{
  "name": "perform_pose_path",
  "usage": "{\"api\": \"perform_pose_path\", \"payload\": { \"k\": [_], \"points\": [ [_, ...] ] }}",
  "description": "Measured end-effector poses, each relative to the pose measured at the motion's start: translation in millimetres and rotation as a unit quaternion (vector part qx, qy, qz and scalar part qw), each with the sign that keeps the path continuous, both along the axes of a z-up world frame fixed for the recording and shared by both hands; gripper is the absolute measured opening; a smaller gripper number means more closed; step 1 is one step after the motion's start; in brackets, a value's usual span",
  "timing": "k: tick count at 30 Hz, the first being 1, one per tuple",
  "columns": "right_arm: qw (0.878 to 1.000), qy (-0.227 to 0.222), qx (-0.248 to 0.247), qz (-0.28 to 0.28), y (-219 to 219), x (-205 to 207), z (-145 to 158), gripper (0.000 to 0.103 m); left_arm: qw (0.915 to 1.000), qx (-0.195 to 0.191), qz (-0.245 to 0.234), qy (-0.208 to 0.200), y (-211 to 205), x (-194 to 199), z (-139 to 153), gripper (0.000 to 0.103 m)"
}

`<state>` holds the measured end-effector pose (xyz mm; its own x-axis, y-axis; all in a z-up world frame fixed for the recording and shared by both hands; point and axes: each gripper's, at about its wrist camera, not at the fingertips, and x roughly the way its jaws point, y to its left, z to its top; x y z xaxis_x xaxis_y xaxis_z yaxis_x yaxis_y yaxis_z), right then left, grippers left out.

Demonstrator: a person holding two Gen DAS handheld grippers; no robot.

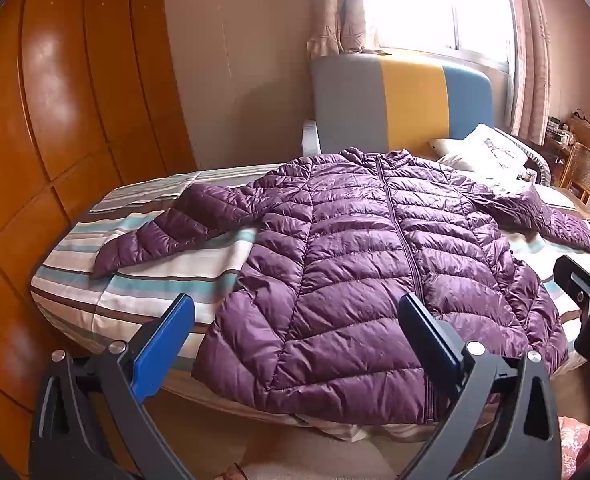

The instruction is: Fold large clothes

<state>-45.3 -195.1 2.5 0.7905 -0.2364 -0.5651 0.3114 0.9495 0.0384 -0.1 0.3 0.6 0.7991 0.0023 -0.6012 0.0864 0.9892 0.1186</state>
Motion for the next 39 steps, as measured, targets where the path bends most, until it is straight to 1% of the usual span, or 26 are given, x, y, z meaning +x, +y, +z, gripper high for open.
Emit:
{"api": "perform_pose_path", "payload": {
  "k": [4, 5, 6, 7, 8, 9, 11, 13, 14, 39],
  "points": [
    [1.000, -0.002, 0.000, 0.003, 0.4, 0.9, -4.3, 0.100, 0.9999, -0.010, 0.003, -0.004, 0.1, 1.4, 2.1, 0.101],
    [1.000, -0.001, 0.000, 0.004, 0.2, 1.5, -5.5, 0.100, 0.9996, -0.027, -0.002, -0.006, 6.5, -3.3, 2.6, 0.101],
    [1.000, -0.001, 0.001, 0.004, -0.3, 2.1, -6.7, 0.100, 0.9996, -0.028, -0.001, -0.005, 7.3, -3.4, 2.8, 0.101],
    [1.000, -0.002, 0.000, 0.004, 3.1, -0.9, 1.5, 0.100, 0.9996, -0.027, 0.000, -0.005, 7.7, -3.6, 2.8, 0.101],
    [1.000, -0.002, 0.001, 0.004, 2.8, -0.7, 2.1, 0.100, 0.9996, -0.026, -0.001, -0.004, 7.7, -3.8, 2.5, 0.101],
    [1.000, -0.001, 0.002, 0.005, 2.5, -0.2, 2.7, 0.100, 0.9994, -0.034, -0.001, -0.006, 11.8, -4.2, 1.7, 0.101],
    [1.000, -0.005, -0.004, 0.005, 6.6, -1.7, 2.5, 0.100, 0.9997, -0.025, -0.003, -0.002, 7.3, -2.3, 1.4, 0.101],
    [1.000, -0.004, -0.005, 0.006, 8.0, -2.0, 6.3, 0.100, 0.9997, -0.026, -0.005, -0.001, 6.9, -2.6, 1.2, 0.101],
    [1.000, -0.005, -0.004, 0.004, 3.0, 0.9, 0.9, 0.100, 0.9997, -0.026, -0.005, -0.001, 6.8, -2.9, 1.3, 0.101],
    [1.000, 0.000, 0.000, 0.007, 2.3, 1.5, -1.3, 0.100, 0.9994, -0.031, -0.015, 0.001, 3.8, -2.8, -0.7, 0.101]
  ]
}}
